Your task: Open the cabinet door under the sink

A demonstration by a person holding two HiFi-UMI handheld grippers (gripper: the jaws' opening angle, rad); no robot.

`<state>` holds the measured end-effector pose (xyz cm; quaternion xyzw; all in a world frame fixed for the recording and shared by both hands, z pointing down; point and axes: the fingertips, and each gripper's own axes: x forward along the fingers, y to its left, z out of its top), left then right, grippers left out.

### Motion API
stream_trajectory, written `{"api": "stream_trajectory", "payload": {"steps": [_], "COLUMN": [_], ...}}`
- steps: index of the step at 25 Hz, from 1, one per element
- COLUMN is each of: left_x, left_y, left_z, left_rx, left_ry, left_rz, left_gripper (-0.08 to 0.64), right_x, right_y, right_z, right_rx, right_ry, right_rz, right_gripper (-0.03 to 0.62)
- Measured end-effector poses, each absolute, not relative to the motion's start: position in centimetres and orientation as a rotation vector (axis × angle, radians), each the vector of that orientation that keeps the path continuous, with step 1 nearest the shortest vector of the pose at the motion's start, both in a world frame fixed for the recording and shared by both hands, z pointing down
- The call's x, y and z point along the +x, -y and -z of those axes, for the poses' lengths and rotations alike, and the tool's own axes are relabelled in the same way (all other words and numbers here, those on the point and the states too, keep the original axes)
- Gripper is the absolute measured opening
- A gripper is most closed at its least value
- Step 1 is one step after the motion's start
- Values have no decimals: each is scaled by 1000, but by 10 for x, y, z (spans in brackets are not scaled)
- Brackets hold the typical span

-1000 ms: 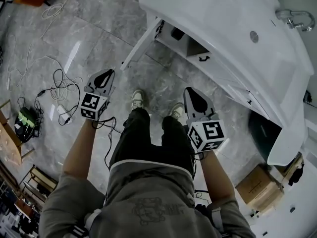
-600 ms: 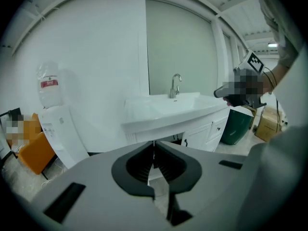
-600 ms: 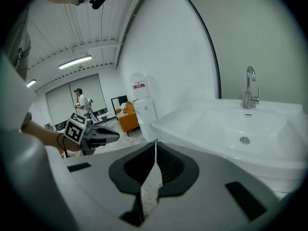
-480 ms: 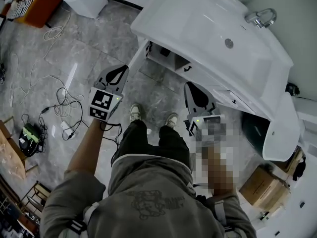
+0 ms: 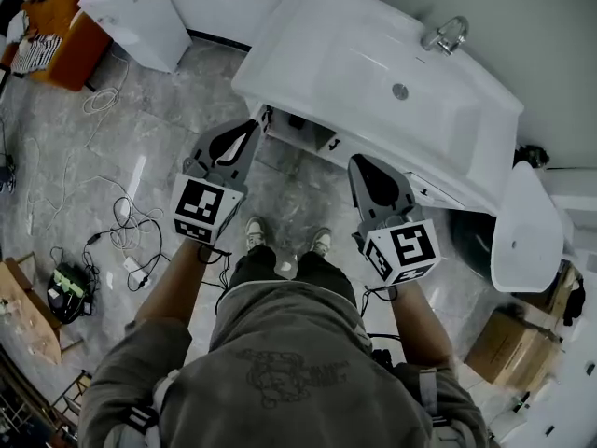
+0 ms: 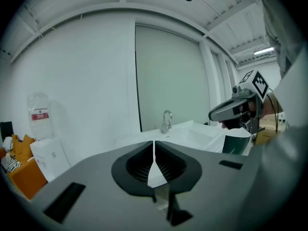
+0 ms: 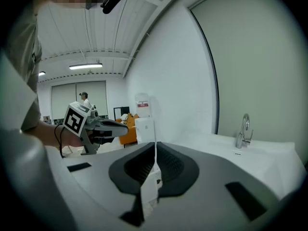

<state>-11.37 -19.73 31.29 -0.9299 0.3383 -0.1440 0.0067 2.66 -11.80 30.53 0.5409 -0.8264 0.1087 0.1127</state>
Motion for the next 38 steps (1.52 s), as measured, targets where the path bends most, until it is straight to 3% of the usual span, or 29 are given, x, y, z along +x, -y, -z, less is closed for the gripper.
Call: {"api": "stream_trajectory", "payload": {"steps": [21,38], "left_x": [-38,-41], "left_y": [131,122], "left_z": [-179,-171], "left_rx": [-2883,-2807], "left_ry": [-840,-863], "left_rz": [192,241], "left_gripper": [26,26], "right_x": [76,87], "right_y": [54,33], "right_z": [-137,-138], "right_rx": [1844,1874], "right_ry": [2495,2499], "right_rz": [93,75], "right_gripper": [32,32]}}
